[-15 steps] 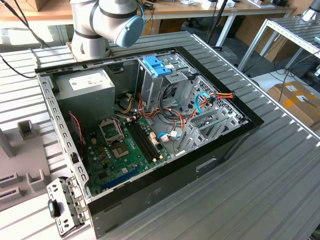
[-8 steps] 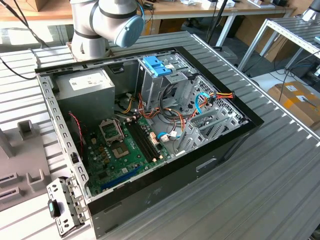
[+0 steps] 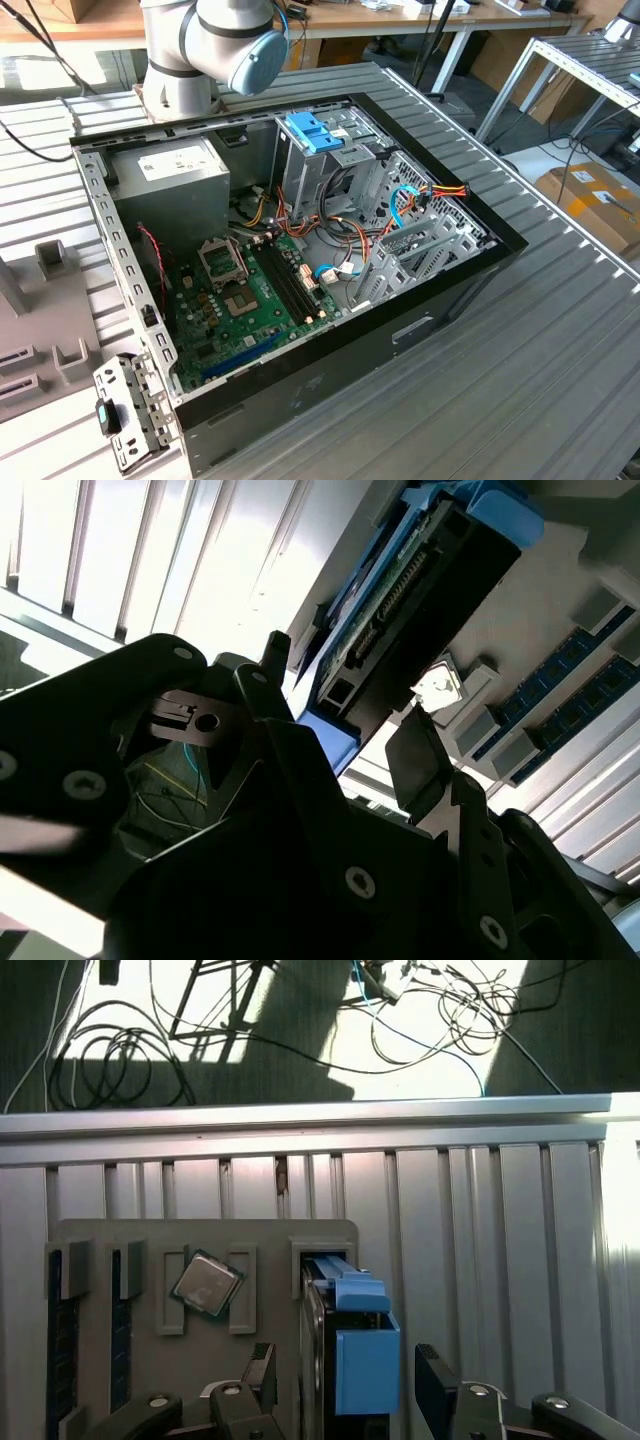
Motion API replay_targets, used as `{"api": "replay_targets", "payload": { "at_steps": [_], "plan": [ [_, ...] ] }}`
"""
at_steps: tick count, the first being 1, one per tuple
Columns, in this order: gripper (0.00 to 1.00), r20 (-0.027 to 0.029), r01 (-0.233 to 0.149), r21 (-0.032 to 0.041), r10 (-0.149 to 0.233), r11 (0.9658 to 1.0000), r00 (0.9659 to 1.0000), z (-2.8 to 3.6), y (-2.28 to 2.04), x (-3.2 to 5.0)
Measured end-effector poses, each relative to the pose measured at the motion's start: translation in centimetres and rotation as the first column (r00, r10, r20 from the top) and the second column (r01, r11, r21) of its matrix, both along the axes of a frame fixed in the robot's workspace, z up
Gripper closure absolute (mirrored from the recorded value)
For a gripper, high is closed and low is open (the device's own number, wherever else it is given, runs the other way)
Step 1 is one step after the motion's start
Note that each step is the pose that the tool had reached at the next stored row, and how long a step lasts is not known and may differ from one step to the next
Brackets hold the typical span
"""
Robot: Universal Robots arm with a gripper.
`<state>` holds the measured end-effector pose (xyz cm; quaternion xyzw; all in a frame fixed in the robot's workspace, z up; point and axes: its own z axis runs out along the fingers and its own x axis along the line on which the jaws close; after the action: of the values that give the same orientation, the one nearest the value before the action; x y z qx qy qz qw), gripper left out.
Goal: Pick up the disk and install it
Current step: 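Pick up the disk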
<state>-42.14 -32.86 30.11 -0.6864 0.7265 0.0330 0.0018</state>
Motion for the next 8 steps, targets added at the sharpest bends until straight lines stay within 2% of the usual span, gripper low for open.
{"api": "replay_targets", "payload": {
  "at_steps": [3,8],
  "plan": [
    [0.34,0.0000,0.000,0.0000,0.000,1.0000,1.0000,-0.59,0.00,0.00],
    [0.34,0.0001,0.000,0.0000,0.000,1.0000,1.0000,-1.19,0.00,0.00]
  ]
}}
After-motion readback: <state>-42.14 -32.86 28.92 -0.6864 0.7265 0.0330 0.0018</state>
